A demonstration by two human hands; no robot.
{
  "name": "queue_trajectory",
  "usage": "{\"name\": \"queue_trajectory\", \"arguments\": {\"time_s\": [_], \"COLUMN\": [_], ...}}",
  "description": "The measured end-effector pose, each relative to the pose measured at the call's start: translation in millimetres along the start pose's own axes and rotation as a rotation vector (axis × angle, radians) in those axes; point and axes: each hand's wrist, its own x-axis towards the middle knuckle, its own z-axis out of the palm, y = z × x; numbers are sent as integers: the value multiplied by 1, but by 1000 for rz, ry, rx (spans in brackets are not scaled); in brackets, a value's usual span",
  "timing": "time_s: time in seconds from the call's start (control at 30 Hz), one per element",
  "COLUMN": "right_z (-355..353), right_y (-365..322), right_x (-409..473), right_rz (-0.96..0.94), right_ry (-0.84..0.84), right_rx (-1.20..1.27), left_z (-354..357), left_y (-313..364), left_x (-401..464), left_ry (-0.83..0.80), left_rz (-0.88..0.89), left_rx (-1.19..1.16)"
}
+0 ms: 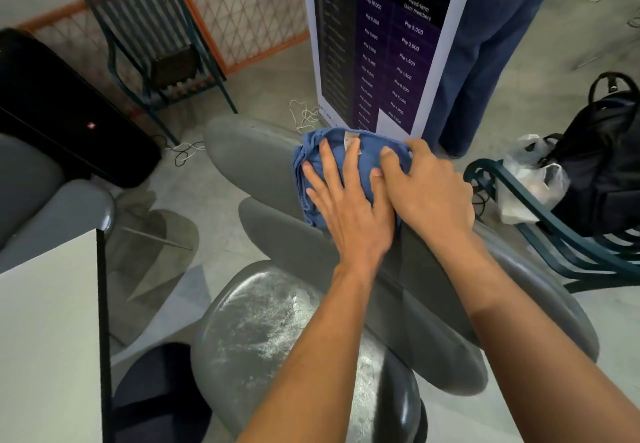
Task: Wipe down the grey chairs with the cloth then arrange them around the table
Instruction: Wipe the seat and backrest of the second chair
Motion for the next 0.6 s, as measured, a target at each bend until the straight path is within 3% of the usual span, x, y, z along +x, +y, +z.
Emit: {"name": "queue_trajectory", "arguments": {"time_s": [0.23,0.37,0.6], "right_z": [16,29,40], "right_y": [18,20,9], "right_x": [-32,-43,-46], "right_rz": [-299,-300,-261], "right_ry": [163,147,179], "right_rx": [-309,-500,-636], "left_z": [-26,-32,-19], "left_y": [-47,-60,-71], "left_x": [72,97,31], "left_ry": [177,239,17], "left_rz": [-120,-186,169], "left_rx": [4,-27,92]}}
